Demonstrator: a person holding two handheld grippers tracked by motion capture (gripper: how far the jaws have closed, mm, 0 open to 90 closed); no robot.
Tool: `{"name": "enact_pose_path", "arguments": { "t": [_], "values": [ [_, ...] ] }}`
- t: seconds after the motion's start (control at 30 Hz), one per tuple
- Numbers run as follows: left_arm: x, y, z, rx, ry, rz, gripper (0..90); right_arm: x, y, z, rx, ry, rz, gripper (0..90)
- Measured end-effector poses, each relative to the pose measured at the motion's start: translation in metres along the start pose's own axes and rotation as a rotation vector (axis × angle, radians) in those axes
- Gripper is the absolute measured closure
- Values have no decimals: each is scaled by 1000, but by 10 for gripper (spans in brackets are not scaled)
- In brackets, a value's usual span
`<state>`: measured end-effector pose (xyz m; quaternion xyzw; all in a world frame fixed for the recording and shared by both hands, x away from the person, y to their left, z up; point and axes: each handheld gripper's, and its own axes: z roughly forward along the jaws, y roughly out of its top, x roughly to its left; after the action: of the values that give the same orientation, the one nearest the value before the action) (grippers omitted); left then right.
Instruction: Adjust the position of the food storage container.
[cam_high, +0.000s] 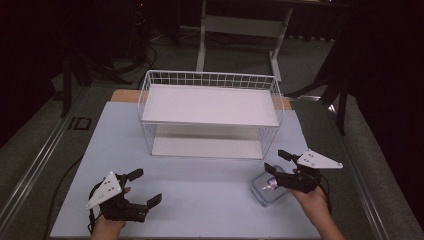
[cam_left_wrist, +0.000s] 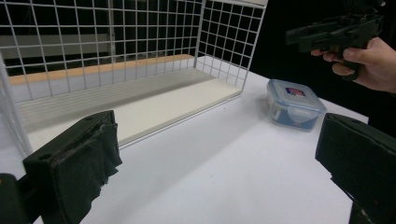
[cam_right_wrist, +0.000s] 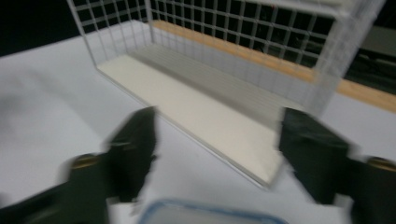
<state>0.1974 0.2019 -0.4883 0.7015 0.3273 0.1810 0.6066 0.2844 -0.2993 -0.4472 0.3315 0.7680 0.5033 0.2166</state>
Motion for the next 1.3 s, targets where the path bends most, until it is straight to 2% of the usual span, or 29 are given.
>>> {"name": "enact_pose_path", "arguments": {
  "t": [0.07, 0.1, 0.17, 0.2, 0.23, 0.27, 0.3, 0.33, 0.4, 0.67, 0.77, 0.83, 0.9, 0.97, 1.07, 1.27, 1.3],
  "values": [
    [0, 0, 0, -4, 0, -2, 4, -7, -6, 0, 26, -23, -3, 452],
    [0, 0, 0, -4, 0, -2, 4, -7, -6, 0, 26, -23, -3, 452],
    [1, 0, -1, -6, 0, -5, 4, -15, -13, -2, 55, -43, -1, 528],
    [1, 0, -1, -6, 0, -5, 4, -15, -13, -2, 55, -43, -1, 528],
    [1, 0, -1, -6, -3, -6, 4, -24, -21, -5, 99, -74, -8, 742],
    [2, 0, -1, -4, -4, -4, 4, -27, -24, -7, 112, -108, -16, 810],
    [2, 0, -1, -4, -4, -4, 4, -27, -24, -7, 112, -108, -16, 810],
    [3, 0, -1, -4, -1, -6, 4, -31, -29, -10, 134, -135, -22, 898],
    [4, 0, -2, -10, 3, -8, 4, -33, -34, -11, 154, -156, -24, 900],
    [5, 0, -3, -11, 11, -7, 4, -44, -62, -17, 225, -198, 24, 900],
    [5, 0, -3, -9, 9, -6, 4, -47, -73, -15, 279, -202, 36, 900],
    [5, 0, -3, -8, 10, -5, 4, -46, -79, -14, 307, -190, 28, 900],
    [5, 0, -3, -8, 10, -6, 4, -45, -82, -14, 315, -178, 45, 900],
    [5, 0, -3, -8, 9, -7, 4, -43, -84, -14, 322, -176, 40, 900],
    [4, 0, -2, -5, 10, -2, 4, -41, -86, -13, 319, -144, 60, 900],
    [4, 0, -2, -3, 10, 0, 4, -27, -83, -8, 334, -82, 43, 900],
    [4, 0, -2, -1, 10, 0, 4, -23, -82, -6, 336, -57, 43, 900]
  ]
}}
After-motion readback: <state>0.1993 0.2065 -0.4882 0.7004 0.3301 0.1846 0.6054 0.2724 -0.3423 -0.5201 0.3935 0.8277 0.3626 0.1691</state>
